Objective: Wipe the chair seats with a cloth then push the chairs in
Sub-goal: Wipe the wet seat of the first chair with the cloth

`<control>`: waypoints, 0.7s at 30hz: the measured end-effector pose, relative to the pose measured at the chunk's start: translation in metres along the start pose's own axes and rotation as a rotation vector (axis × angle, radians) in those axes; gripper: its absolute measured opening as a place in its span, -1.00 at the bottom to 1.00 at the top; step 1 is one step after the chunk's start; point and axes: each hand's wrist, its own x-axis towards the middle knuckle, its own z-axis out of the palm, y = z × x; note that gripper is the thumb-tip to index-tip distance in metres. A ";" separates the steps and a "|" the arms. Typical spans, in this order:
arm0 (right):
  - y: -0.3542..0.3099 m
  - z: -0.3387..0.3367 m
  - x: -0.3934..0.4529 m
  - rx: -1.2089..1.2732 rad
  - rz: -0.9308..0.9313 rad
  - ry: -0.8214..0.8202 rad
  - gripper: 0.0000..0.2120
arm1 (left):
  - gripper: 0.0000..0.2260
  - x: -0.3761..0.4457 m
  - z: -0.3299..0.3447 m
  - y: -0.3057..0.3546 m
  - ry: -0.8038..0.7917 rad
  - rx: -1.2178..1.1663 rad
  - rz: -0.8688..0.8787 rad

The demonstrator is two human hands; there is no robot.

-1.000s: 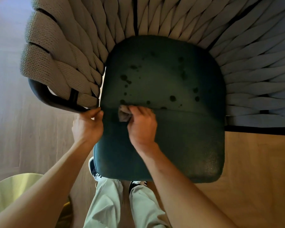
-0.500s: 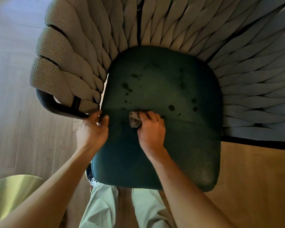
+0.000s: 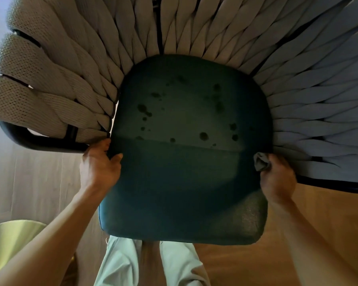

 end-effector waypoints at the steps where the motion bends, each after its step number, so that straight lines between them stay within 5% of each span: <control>1: 0.003 0.001 0.001 0.027 0.016 0.011 -0.78 | -0.58 0.000 0.000 0.000 0.005 0.007 0.005; 9: -0.059 0.018 -0.013 0.187 -0.093 0.076 -0.73 | -0.60 -0.001 -0.002 0.001 0.013 -0.008 -0.003; 18: -0.235 0.040 -0.054 0.408 -0.353 0.008 -0.62 | -0.74 -0.003 -0.007 0.007 0.043 -0.064 -0.063; 21: -0.283 0.042 -0.061 0.456 -0.392 -0.059 -0.66 | -0.55 -0.003 -0.011 0.017 0.028 -0.119 -0.167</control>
